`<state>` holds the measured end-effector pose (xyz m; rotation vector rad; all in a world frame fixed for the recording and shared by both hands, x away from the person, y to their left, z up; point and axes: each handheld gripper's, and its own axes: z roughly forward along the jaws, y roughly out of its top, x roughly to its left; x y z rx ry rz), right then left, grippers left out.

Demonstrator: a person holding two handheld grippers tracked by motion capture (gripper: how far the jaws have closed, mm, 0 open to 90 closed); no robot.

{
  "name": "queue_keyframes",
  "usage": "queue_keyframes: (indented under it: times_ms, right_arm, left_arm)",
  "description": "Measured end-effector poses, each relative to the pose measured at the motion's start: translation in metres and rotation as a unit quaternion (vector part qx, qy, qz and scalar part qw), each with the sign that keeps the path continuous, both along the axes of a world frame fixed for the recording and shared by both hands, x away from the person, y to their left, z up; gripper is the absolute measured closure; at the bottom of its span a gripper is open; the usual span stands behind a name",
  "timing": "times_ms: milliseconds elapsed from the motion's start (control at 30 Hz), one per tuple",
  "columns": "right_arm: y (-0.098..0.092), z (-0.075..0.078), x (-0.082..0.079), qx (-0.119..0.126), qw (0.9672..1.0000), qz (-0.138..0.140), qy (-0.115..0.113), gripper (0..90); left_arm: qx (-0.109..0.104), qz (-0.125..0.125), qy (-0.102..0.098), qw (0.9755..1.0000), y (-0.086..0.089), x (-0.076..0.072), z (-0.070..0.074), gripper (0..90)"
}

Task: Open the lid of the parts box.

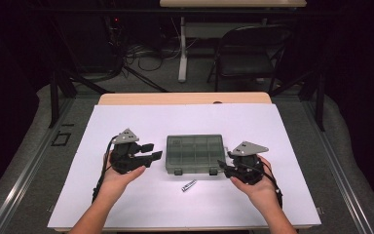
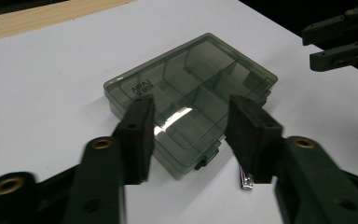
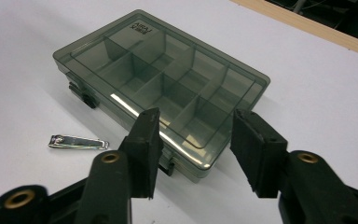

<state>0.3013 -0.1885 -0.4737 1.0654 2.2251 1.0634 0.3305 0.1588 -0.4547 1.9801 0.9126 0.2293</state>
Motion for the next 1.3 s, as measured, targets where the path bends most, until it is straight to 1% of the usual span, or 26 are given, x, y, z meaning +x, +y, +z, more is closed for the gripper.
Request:
queue_keyframes:
  times_ms: [33,67,100,133,200,233,267,300,333,367,400,433,467,533,600,667,733,767,833,867,933,1100,1300]
  right_arm:
    - [0.001,-0.002,0.0,0.0,1.0,-0.001,-0.008,53.2]
    - [0.002,-0.003,-0.001,-0.001,0.9999,-0.002,-0.014,53.3]
    - [0.002,-0.004,-0.001,0.001,0.9999,-0.002,-0.016,53.8]
    - [0.003,-0.006,-0.002,0.003,0.9998,-0.008,-0.018,54.7]
    - [0.003,-0.009,-0.003,0.006,0.9998,-0.012,-0.012,56.5]
    - [0.002,-0.014,-0.004,0.021,0.9995,-0.021,0.008,59.1]
    - [0.001,-0.017,-0.005,0.025,0.9994,-0.018,0.012,61.8]
    - [0.001,-0.021,-0.006,0.035,0.9993,-0.014,0.009,64.3]
    - [0.001,-0.021,-0.006,0.035,0.9993,-0.014,0.009,64.3]
    - [0.0,-0.024,-0.007,0.037,0.9992,-0.012,0.008,67.9]
    - [0.0,-0.028,-0.008,0.042,0.999,-0.012,0.009,73.6]
    - [0.001,-0.031,-0.009,0.045,0.9988,-0.011,0.015,75.8]
    - [0.001,-0.034,-0.01,0.045,0.9989,-0.006,0.015,78.0]
    - [0.002,-0.038,-0.011,0.041,0.999,-0.012,0.009,81.6]
    - [0.002,-0.04,-0.012,0.046,0.9987,-0.017,0.008,84.1]
    - [0.001,-0.042,-0.012,0.048,0.9986,-0.023,0.007,86.6]
    - [0.0,-0.044,-0.011,0.048,0.9985,-0.022,0.018,89.2]
    - [0.0,-0.047,-0.011,0.048,0.9984,-0.025,0.019,89.9]
    - [0.0,-0.051,-0.01,0.041,0.9986,-0.026,0.022,90.0]
    - [0.001,-0.053,-0.01,0.038,0.9987,-0.025,0.024,90.0]
    - [0.003,-0.058,-0.008,0.031,0.999,-0.022,0.025,90.0]
    - [0.002,-0.063,-0.005,0.032,0.9987,-0.021,0.033,90.0]
    - [0.002,-0.066,-0.004,0.028,0.9987,-0.02,0.038,90.0]
  left_arm:
    - [0.001,0.001,0.001,1.0,-0.003,0.0,-0.002,57.1]
    - [0.005,0.004,-0.002,1.0,-0.005,0.001,-0.004,58.7]
    - [0.009,0.006,-0.005,0.9999,-0.009,0.001,-0.008,59.4]
    - [0.008,0.006,0.0,1.0,-0.011,0.001,-0.01,61.6]
    - [0.01,0.007,0.011,0.9999,-0.016,0.002,-0.016,63.4]
    - [0.016,0.008,0.011,0.9998,-0.017,0.002,-0.019,65.3]
    - [0.017,0.01,0.004,0.9998,-0.019,0.001,-0.023,67.3]
    - [0.013,0.009,-0.004,0.9999,-0.02,0.0,-0.027,68.9]
    - [0.007,0.007,-0.01,0.9999,-0.021,-0.001,-0.03,68.9]
    - [0.004,0.008,-0.009,0.9999,-0.022,-0.003,-0.033,73.7]
    - [0.003,0.009,-0.008,0.9999,-0.023,-0.004,-0.036,77.9]
    - [0.007,0.006,-0.006,0.9999,-0.024,-0.005,-0.039,80.0]
    - [0.013,0.004,-0.005,0.9999,-0.025,-0.007,-0.042,82.0]
    - [0.025,0.005,-0.003,0.9997,-0.028,-0.01,-0.047,85.7]
    - [0.027,0.003,0.005,0.9996,-0.029,-0.012,-0.052,88.3]
    - [0.031,0.003,0.011,0.9995,-0.03,-0.013,-0.056,89.6]
    - [0.032,0.002,0.019,0.9993,-0.03,-0.012,-0.061,90.0]
    - [0.033,0.003,0.026,0.9991,-0.031,-0.012,-0.063,90.0]
    - [0.04,0.001,0.033,0.9987,-0.032,-0.011,-0.067,90.0]
    - [0.039,0.003,0.036,0.9986,-0.032,-0.011,-0.068,90.0]
    - [0.041,0.005,0.038,0.9984,-0.033,-0.011,-0.07,90.0]
    - [0.042,0.002,0.044,0.9982,-0.036,-0.011,-0.075,90.0]
    - [0.052,0.0,0.046,0.9976,-0.041,-0.012,-0.081,90.0]
